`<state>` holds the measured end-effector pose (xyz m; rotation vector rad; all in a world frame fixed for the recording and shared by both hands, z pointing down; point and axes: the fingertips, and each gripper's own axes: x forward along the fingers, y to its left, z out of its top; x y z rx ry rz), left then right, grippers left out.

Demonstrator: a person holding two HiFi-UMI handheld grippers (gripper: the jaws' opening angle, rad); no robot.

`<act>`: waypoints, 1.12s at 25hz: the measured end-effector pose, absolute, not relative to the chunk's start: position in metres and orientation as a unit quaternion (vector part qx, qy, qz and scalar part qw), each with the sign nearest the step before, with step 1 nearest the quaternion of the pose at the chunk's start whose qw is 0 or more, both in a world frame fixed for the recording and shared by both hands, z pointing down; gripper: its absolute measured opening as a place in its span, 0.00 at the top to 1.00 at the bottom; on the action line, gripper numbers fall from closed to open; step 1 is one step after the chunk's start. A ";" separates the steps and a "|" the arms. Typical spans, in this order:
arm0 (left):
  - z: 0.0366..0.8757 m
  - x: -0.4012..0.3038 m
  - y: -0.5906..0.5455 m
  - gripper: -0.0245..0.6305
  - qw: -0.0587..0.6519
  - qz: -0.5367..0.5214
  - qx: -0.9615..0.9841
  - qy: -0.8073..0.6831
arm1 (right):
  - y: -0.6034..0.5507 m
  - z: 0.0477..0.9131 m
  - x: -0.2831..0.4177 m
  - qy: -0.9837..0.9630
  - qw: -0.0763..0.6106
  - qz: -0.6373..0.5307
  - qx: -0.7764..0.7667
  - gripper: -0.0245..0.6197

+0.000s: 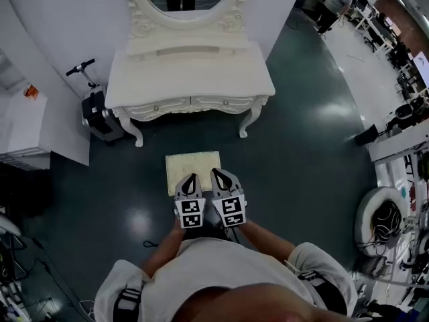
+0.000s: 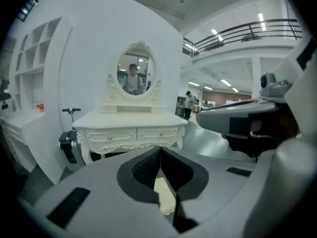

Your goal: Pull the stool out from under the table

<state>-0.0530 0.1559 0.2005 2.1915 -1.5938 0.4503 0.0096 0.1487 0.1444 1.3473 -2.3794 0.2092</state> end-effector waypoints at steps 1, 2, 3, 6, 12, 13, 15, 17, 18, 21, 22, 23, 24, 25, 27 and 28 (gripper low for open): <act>0.192 -0.049 0.158 0.95 0.202 0.151 0.784 -0.567 | 0.154 0.137 0.009 -0.856 0.197 0.060 0.474 0.94; 0.185 -0.046 0.159 0.95 0.206 0.143 0.785 -0.566 | 0.157 0.130 0.007 -0.861 0.196 0.047 0.466 0.94; 0.179 -0.043 0.160 0.95 0.205 0.137 0.787 -0.565 | 0.161 0.123 0.006 -0.865 0.195 0.037 0.460 0.94; 0.159 -0.030 0.165 0.95 0.188 0.127 0.795 -0.562 | 0.168 0.105 0.012 -0.869 0.176 0.035 0.461 0.94; 0.137 -0.014 0.184 0.95 0.170 0.120 0.794 -0.571 | 0.191 0.082 0.031 -0.875 0.136 0.033 0.463 0.94; 0.137 -0.012 0.186 0.95 0.166 0.124 0.793 -0.573 | 0.193 0.081 0.035 -0.877 0.131 0.031 0.462 0.94; 0.136 -0.003 0.189 0.95 0.167 0.125 0.792 -0.574 | 0.196 0.080 0.046 -0.878 0.128 0.027 0.461 0.94; 0.134 0.005 0.190 0.95 0.169 0.124 0.791 -0.575 | 0.198 0.079 0.055 -0.878 0.127 0.026 0.461 0.94; 0.131 0.007 0.191 0.95 0.169 0.123 0.790 -0.576 | 0.199 0.077 0.058 -0.878 0.126 0.027 0.461 0.94; 0.124 0.014 0.191 0.95 0.170 0.117 0.790 -0.577 | 0.202 0.070 0.062 -0.881 0.120 0.032 0.456 0.94; 0.122 0.018 0.191 0.95 0.169 0.116 0.791 -0.576 | 0.203 0.070 0.064 -0.882 0.118 0.037 0.454 0.94; 0.120 0.022 0.191 0.95 0.166 0.115 0.794 -0.574 | 0.205 0.070 0.067 -0.882 0.116 0.043 0.454 0.94; 0.118 0.025 0.192 0.95 0.161 0.114 0.796 -0.572 | 0.207 0.071 0.069 -0.882 0.115 0.048 0.454 0.94; 0.116 0.027 0.192 0.95 0.158 0.114 0.797 -0.571 | 0.208 0.072 0.071 -0.882 0.113 0.052 0.455 0.94; 0.114 0.028 0.190 0.95 0.154 0.112 0.798 -0.571 | 0.208 0.072 0.074 -0.881 0.112 0.051 0.458 0.94; 0.113 0.029 0.189 0.95 0.153 0.110 0.799 -0.572 | 0.207 0.072 0.076 -0.880 0.112 0.050 0.459 0.94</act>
